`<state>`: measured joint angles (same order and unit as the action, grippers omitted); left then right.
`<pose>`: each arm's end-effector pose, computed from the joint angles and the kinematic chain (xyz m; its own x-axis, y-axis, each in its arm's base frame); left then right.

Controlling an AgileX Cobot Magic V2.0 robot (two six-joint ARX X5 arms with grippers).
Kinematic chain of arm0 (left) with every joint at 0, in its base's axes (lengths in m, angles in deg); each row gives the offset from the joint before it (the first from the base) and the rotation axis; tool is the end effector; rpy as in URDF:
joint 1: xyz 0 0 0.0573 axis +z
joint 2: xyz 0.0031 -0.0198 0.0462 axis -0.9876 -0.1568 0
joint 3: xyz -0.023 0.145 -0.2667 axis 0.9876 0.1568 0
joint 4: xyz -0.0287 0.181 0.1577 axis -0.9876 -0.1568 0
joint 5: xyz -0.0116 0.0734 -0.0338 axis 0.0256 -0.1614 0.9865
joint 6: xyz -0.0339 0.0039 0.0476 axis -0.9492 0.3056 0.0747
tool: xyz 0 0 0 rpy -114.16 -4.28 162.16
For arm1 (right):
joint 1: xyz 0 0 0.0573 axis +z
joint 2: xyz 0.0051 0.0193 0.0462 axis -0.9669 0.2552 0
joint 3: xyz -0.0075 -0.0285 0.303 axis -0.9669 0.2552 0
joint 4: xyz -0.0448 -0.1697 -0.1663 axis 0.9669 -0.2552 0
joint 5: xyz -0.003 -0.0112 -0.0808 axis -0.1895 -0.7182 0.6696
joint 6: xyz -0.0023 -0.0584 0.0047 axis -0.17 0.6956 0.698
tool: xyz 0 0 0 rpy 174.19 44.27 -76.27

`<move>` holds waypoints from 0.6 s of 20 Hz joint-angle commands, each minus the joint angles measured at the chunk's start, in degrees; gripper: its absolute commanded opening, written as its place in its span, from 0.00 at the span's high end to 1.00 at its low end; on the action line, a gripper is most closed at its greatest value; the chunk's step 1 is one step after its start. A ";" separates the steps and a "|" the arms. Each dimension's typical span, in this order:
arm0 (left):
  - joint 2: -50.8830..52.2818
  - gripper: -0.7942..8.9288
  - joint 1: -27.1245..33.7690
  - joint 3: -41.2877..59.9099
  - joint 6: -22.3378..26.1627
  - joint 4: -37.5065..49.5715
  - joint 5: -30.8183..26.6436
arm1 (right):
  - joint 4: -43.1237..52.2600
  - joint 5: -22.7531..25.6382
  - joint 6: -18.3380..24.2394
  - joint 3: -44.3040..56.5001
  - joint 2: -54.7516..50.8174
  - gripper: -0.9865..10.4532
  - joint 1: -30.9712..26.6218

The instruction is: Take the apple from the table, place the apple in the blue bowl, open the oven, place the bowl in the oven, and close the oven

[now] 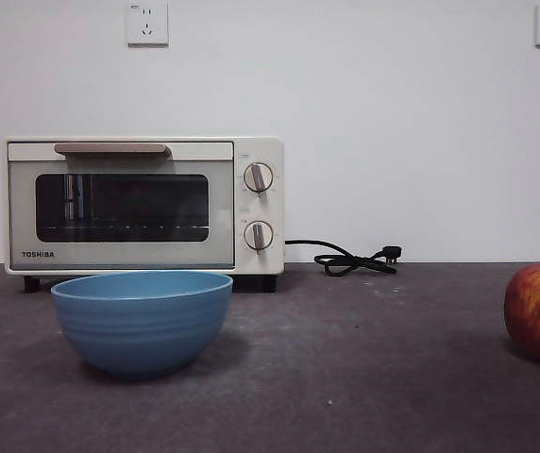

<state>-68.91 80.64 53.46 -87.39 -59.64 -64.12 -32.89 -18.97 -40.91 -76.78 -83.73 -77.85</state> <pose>0.0523 0.0005 0.1942 0.9801 0.0170 -0.1978 -0.0611 0.9738 -0.2189 0.0408 -0.0026 0.1974 0.9950 -0.0636 -0.0769 0.0807 0.9660 0.2455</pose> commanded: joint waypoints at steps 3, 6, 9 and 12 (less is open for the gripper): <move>-4.85 0.92 -0.11 -7.65 -0.85 -3.04 1.01 | -0.39 -0.24 -2.12 -5.92 2.12 0.92 0.04; -8.85 0.92 -0.09 -13.11 -0.83 -6.47 3.30 | -4.28 -1.03 -2.12 -10.47 4.74 0.92 0.04; -13.29 0.92 -0.09 -18.43 -0.81 -10.78 4.59 | -10.64 -1.88 -2.12 -15.50 8.59 0.92 0.04; -17.86 0.92 -0.09 -23.10 -0.81 -14.97 6.23 | -18.71 -2.34 -2.10 -20.92 13.57 0.92 0.04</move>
<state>-86.03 80.64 30.92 -87.85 -74.02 -58.44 -49.61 -21.14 -42.50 -96.40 -71.40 -77.85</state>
